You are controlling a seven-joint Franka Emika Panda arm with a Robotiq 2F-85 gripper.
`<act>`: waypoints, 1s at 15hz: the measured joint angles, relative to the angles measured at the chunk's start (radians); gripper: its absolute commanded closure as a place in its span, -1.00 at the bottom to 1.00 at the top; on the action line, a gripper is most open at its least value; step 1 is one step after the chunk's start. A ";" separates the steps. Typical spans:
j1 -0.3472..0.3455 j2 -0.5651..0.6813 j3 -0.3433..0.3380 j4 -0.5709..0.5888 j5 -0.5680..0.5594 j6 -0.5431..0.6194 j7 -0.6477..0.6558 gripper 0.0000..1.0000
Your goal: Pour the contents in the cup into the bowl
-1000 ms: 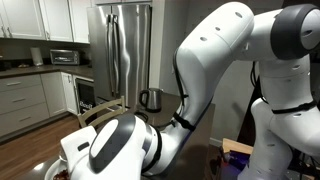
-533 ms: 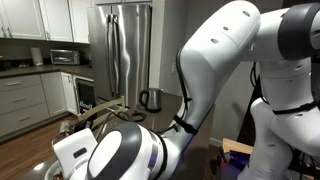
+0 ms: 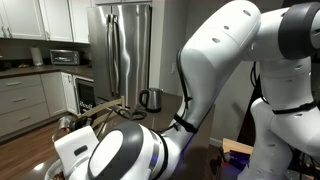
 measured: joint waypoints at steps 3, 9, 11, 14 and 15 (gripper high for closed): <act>0.001 -0.018 0.009 -0.011 -0.004 -0.016 0.001 0.98; 0.002 -0.026 0.010 -0.035 -0.072 -0.097 0.003 0.98; 0.003 -0.024 0.010 -0.046 -0.095 -0.129 0.012 0.98; 0.005 -0.018 0.010 -0.061 -0.133 -0.183 0.030 0.98; 0.005 -0.016 0.011 -0.066 -0.144 -0.200 0.035 0.98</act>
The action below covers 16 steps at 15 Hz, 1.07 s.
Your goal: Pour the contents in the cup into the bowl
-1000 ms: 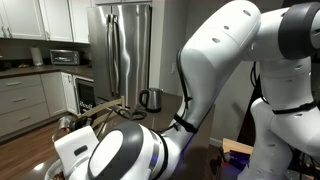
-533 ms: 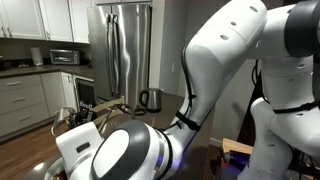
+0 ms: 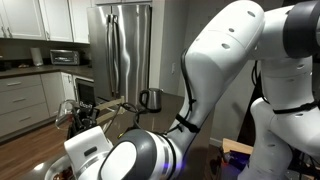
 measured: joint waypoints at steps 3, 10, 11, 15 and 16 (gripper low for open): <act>0.000 0.010 0.001 -0.004 -0.017 -0.029 0.006 0.98; -0.021 0.089 -0.013 0.031 -0.054 -0.023 0.015 0.98; -0.028 0.104 -0.016 0.042 -0.061 -0.018 0.015 0.98; -0.044 0.155 -0.037 0.095 -0.095 0.000 0.015 0.98; -0.045 0.165 -0.041 0.108 -0.103 0.001 0.015 0.98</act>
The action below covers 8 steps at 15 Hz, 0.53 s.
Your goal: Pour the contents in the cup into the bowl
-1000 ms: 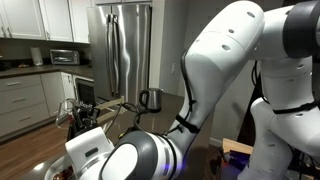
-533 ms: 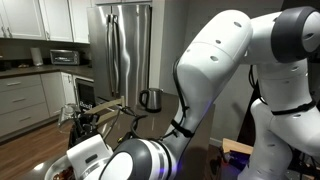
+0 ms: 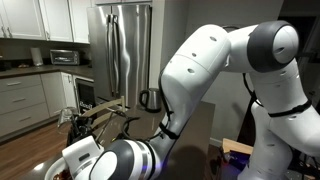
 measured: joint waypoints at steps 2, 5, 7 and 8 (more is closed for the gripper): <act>0.000 0.013 -0.003 0.020 -0.013 0.000 0.000 0.98; 0.005 0.015 -0.002 0.032 -0.023 -0.006 0.000 0.98; 0.009 0.013 0.003 0.034 -0.027 -0.020 0.000 0.98; 0.012 0.012 0.004 0.034 -0.030 -0.035 0.000 0.98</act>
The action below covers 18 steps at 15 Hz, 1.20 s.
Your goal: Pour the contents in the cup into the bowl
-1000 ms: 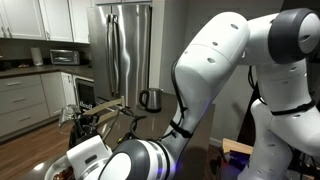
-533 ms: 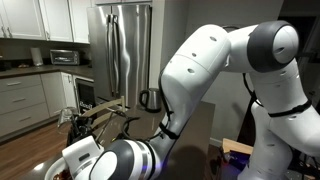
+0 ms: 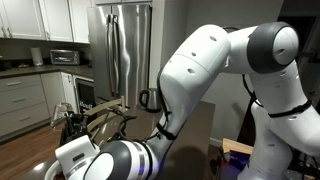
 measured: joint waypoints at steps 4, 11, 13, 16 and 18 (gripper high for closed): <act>0.011 -0.002 0.001 0.000 -0.019 -0.045 0.000 0.98; 0.025 -0.002 0.001 -0.002 -0.045 -0.119 0.000 0.98; 0.030 -0.002 -0.001 -0.006 -0.064 -0.156 0.000 0.98; 0.032 -0.002 -0.001 -0.012 -0.074 -0.182 0.000 0.98; 0.027 -0.002 0.004 -0.012 -0.069 -0.165 0.000 0.98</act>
